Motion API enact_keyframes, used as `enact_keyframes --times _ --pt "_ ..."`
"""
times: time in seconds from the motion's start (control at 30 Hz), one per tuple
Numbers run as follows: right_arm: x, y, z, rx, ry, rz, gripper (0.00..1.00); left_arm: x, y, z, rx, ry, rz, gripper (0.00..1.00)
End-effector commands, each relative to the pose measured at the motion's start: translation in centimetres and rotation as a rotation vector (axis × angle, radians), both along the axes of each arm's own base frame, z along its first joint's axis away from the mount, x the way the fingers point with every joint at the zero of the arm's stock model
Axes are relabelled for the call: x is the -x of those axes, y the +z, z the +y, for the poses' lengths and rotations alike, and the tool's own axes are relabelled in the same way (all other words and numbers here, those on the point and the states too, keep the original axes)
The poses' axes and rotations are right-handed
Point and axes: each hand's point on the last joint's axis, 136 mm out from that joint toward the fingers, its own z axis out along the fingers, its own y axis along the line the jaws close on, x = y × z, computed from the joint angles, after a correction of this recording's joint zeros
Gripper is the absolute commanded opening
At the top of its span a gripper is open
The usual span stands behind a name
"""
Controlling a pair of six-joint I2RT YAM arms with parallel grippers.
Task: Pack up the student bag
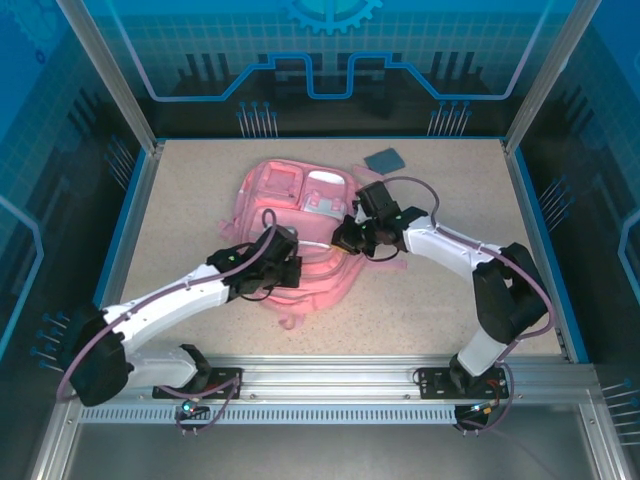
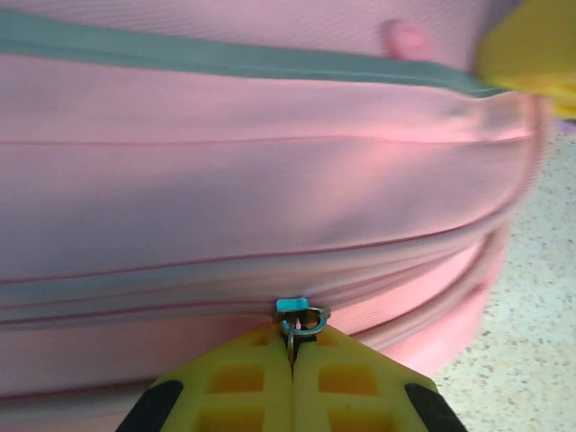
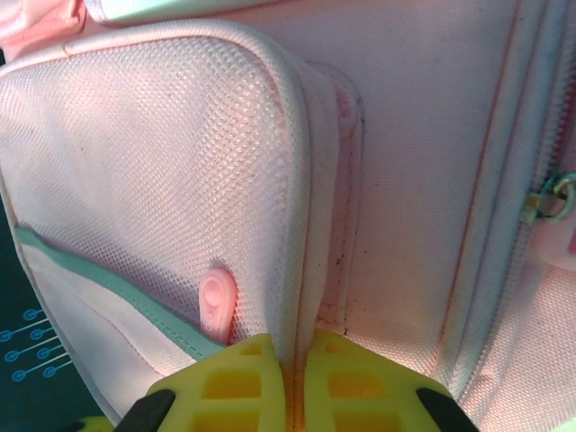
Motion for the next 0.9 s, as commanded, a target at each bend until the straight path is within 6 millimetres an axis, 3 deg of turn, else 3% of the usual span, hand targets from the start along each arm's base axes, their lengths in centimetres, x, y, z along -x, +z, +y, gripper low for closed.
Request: enact_keyframes --times 0.0,0.07,0.2,0.33,0.5,0.63,0.73,0.87 --pt "-2.5 -0.2 -5.0 0.153 -0.098 -0.051 0.04 1.3 -0.6 1.6 -0.014 -0.031 0.027 0.0" --pt "-2.4 0.3 -4.6 0.122 -0.088 -0.05 0.13 0.7 0.7 0.0 0.055 -0.071 -0.009 0.0" --pt "-1.2 1.3 -5.0 0.107 -0.114 -0.025 0.51 0.0 3.4 -4.1 0.183 -0.188 -0.067 0.0" --pt "0.6 2.3 -7.4 0.172 -0.18 0.022 0.62 -0.3 5.5 -7.5 0.208 -0.271 -0.114 0.0" --pt "2.5 2.4 -8.5 0.149 -0.231 0.105 0.62 -0.3 7.6 -11.5 0.249 -0.349 -0.16 0.0" --pt "3.5 2.1 -7.9 0.075 -0.261 0.164 0.61 0.2 7.5 -14.3 0.267 -0.402 -0.148 0.0" --pt "4.0 1.5 -7.3 0.034 -0.277 0.196 0.58 0.5 6.9 -15.4 0.253 -0.424 -0.132 0.0" --pt "4.4 0.2 -7.6 0.067 -0.304 0.229 0.46 0.4 6.8 -15.8 0.247 -0.431 -0.133 0.0"
